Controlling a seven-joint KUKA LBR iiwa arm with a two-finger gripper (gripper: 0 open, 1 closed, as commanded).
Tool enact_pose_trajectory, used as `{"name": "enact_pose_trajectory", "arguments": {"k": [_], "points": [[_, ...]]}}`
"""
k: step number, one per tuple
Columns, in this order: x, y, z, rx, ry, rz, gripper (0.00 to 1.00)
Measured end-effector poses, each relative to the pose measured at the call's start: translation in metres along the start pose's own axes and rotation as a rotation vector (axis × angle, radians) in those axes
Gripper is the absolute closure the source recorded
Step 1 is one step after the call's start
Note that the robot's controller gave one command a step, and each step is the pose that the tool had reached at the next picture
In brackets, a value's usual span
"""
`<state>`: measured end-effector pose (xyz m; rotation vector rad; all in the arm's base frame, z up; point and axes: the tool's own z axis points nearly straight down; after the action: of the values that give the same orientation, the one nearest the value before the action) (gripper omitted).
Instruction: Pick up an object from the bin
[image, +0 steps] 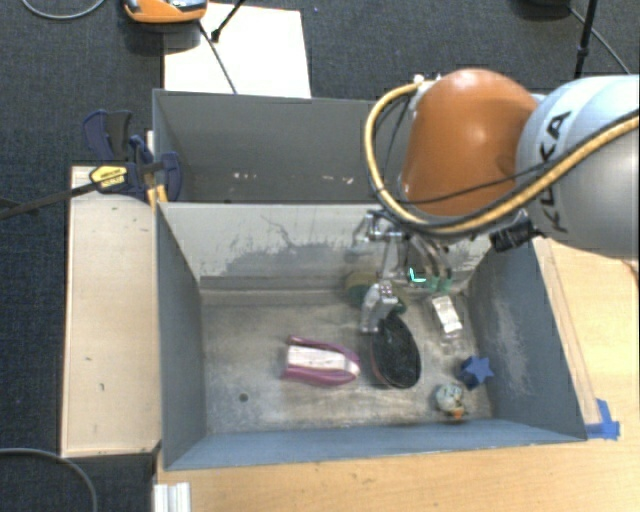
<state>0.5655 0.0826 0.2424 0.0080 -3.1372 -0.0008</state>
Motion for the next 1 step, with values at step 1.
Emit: {"name": "enact_pose_trajectory", "arguments": {"k": [1], "points": [[0.0576, -0.0391, 0.1449, 0.001, 0.003, -0.134, 0.0]]}}
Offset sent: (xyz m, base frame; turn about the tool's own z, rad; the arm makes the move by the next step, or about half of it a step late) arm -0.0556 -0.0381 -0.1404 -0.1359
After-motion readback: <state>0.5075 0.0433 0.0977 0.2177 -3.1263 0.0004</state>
